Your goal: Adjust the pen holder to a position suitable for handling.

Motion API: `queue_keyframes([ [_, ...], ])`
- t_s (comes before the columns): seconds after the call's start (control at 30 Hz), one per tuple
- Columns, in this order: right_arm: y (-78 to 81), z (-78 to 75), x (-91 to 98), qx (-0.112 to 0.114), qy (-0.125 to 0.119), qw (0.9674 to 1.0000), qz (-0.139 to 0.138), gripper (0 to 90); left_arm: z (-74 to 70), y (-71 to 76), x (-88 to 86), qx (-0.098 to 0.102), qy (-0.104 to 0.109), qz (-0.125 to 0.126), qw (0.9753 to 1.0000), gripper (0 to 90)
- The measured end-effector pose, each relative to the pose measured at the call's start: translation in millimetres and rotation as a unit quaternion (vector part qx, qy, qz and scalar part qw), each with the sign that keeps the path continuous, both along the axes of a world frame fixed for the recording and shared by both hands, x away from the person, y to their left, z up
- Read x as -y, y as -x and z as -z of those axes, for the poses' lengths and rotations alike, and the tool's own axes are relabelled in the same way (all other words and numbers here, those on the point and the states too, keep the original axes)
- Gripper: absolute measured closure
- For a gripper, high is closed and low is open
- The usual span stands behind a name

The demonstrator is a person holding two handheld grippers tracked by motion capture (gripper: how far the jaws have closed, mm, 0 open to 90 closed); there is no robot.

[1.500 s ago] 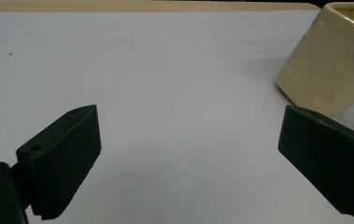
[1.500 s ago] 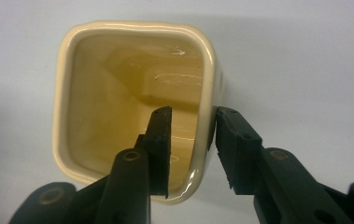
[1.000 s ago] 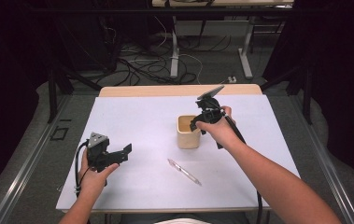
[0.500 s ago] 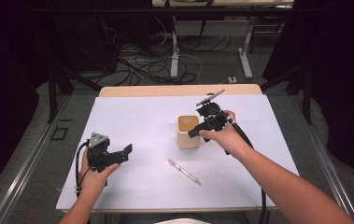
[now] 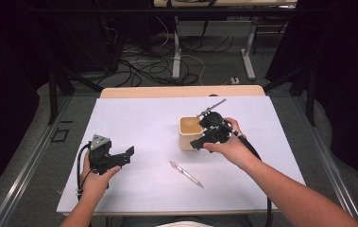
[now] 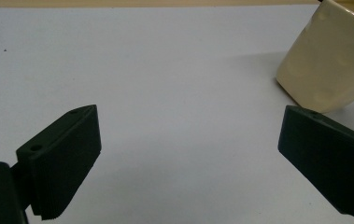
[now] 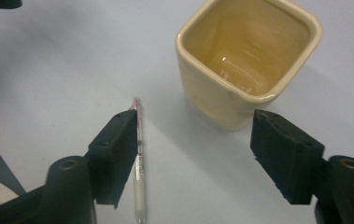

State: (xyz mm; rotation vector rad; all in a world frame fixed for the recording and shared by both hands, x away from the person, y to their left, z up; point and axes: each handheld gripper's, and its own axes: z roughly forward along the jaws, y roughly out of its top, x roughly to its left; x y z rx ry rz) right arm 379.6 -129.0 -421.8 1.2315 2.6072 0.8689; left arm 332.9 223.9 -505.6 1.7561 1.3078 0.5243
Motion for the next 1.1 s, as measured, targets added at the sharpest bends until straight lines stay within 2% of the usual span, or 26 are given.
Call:
queue_keyframes([
  [0.03,0.9,1.4,-0.1,0.007,-0.007,0.9999,-0.008,33.6,0.0,0.0,0.0,0.0,0.0,0.0,1.0,5.7],
  [0.13,5.6,2.4,0.3,0.001,-0.003,0.9998,-0.019,37.2,0.0,0.1,0.4,-0.001,0.0,0.001,1.0,5.7],
  [0.17,7.0,5.1,-0.4,0.007,-0.015,0.9997,-0.019,37.5,0.0,0.1,0.5,-0.001,-0.001,0.001,1.0,5.7],
  [0.2,8.4,3.9,0.2,-0.003,0.001,0.9997,-0.026,38.1,0.0,0.1,0.5,-0.001,-0.001,0.001,1.0,5.7],
  [0.3,10.9,7.9,-1.2,0.001,-0.004,0.9995,-0.032,39.9,0.0,0.2,0.4,-0.001,-0.001,0.001,1.0,5.7],
  [0.33,13.3,10.5,-2.1,-0.01,0.011,0.999,-0.041,41.0,0.1,0.0,0.3,0.0,-0.002,0.002,1.0,5.7],
  [0.37,13.6,12.3,-2.4,-0.007,0.017,0.9989,-0.044,41.7,0.0,0.2,0.4,-0.001,-0.001,0.001,1.0,5.7],
  [0.4,14.9,19.0,-4.3,0.012,-0.006,0.9992,-0.038,42.2,0.1,0.0,0.4,0.0,-0.002,0.002,1.0,5.7],
  [0.43,15.2,16.8,-3.6,-0.012,0.02,0.9984,-0.052,43.0,0.0,0.1,0.4,-0.002,-0.002,0.002,1.0,5.7],
  [0.47,15.7,19.7,-4.3,-0.013,0.024,0.9982,-0.053,44.5,0.3,-0.1,0.5,0.0,-0.002,0.002,1.0,5.7],
  [0.5,16.7,24.7,-5.6,-0.007,0.013,0.9986,-0.051,45.5,0.3,-0.1,0.5,0.0,-0.002,0.002,1.0,5.7],
  [0.53,16.6,25.5,-5.2,-0.019,0.03,0.9976,-0.059,46.2,0.3,0.0,0.6,-0.001,-0.003,0.002,1.0,5.7],
  [1.1,27.0,76.5,-15.6,-0.065,0.081,0.9913,-0.081,53.8,0.3,0.1,0.8,-0.002,-0.004,0.003,1.0,5.7],
])
